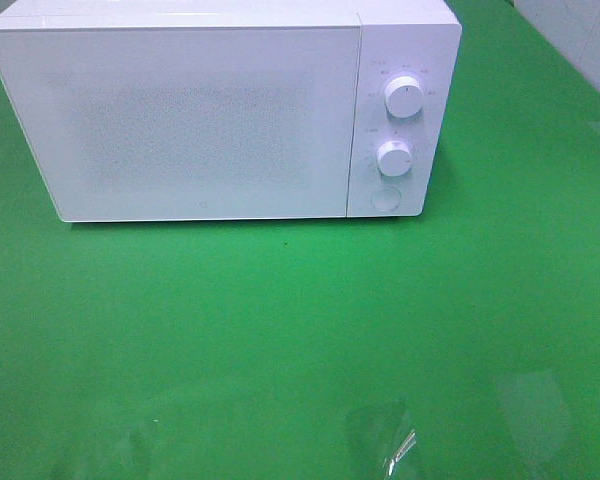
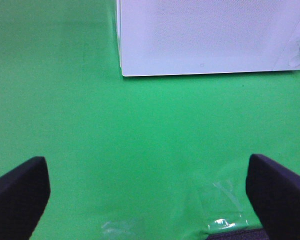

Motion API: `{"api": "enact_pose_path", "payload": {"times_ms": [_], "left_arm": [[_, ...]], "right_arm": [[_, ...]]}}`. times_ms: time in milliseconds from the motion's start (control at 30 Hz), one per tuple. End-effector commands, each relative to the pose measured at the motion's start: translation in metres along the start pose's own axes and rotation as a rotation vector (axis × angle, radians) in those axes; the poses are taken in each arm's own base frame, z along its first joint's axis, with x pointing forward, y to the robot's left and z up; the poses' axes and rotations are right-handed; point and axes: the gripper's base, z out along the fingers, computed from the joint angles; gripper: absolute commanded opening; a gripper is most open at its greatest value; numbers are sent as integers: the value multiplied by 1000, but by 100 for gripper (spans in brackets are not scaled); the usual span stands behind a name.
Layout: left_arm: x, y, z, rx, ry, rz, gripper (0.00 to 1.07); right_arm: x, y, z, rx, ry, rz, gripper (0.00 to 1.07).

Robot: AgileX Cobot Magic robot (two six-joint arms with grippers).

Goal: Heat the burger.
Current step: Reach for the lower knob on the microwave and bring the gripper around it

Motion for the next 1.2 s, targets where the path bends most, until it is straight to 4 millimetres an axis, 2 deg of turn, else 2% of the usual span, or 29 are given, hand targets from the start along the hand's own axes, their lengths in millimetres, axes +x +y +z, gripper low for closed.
{"api": "enact_pose_path", "payload": {"times_ms": [33, 1000, 1167, 1200], "left_arm": [[1, -1, -3, -1, -38, 2, 99], [1, -1, -3, -2, -38, 2, 98], [1, 0, -3, -4, -38, 3, 98], [1, 0, -3, -4, -38, 3, 98]], "right_arm": [[1, 0, -4, -1, -34, 9, 71], [1, 0, -4, -3, -34, 8, 71], [-5, 0, -8, -11, -77, 10, 71], [-13, 1, -10, -23, -137, 12, 71]]}}
